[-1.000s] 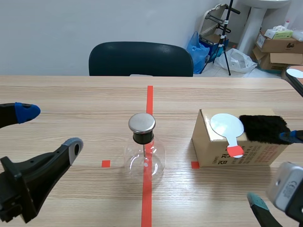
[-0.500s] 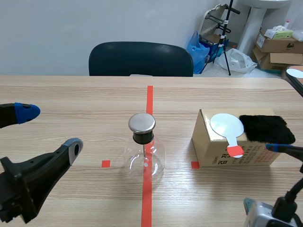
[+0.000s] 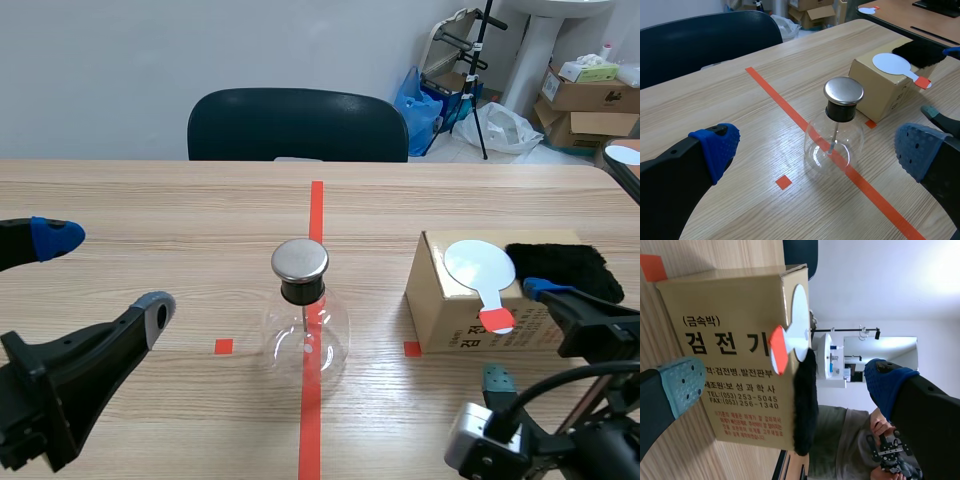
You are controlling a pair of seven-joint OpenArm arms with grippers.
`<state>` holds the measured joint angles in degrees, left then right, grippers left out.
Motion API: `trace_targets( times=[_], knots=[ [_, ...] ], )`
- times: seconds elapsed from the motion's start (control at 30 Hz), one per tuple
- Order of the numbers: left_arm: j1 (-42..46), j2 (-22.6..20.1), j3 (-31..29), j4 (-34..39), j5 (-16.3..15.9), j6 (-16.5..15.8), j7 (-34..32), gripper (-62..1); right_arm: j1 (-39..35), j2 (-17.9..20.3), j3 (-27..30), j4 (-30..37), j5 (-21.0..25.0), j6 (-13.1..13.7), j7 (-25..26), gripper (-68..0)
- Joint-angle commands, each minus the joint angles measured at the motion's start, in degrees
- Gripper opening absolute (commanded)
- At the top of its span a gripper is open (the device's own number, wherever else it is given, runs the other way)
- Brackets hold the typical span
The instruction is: Do the electroscope experiment
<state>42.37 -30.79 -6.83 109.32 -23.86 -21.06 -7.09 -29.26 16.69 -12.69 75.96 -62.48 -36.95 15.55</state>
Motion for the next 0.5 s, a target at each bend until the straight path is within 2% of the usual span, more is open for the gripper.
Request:
trace_targets(
  times=[0.0,0.13,0.3,0.47],
  knots=[
    [0.28,0.28,-0.26,1.03,-0.37,-0.04,-0.81,1.4,1.62,0.61,-0.63,-0.09,-0.39,-1.86,-0.55,0.4],
    [0.28,0.28,-0.26,1.03,-0.37,-0.04,-0.81,1.4,4.37,0.61,-3.5,-2.89,-1.44,-5.51,-2.36,0.4],
    [0.28,0.31,-0.26,1.03,-0.37,-0.04,-0.79,1.4,5.81,0.61,-6.27,-3.72,-3.08,-5.73,-9.27,0.4],
    [0.28,0.31,-0.26,1.03,-0.37,-0.04,-0.79,1.4,7.37,0.61,-7.85,-3.82,-3.56,-5.7,-11.98,0.4]
  ],
)
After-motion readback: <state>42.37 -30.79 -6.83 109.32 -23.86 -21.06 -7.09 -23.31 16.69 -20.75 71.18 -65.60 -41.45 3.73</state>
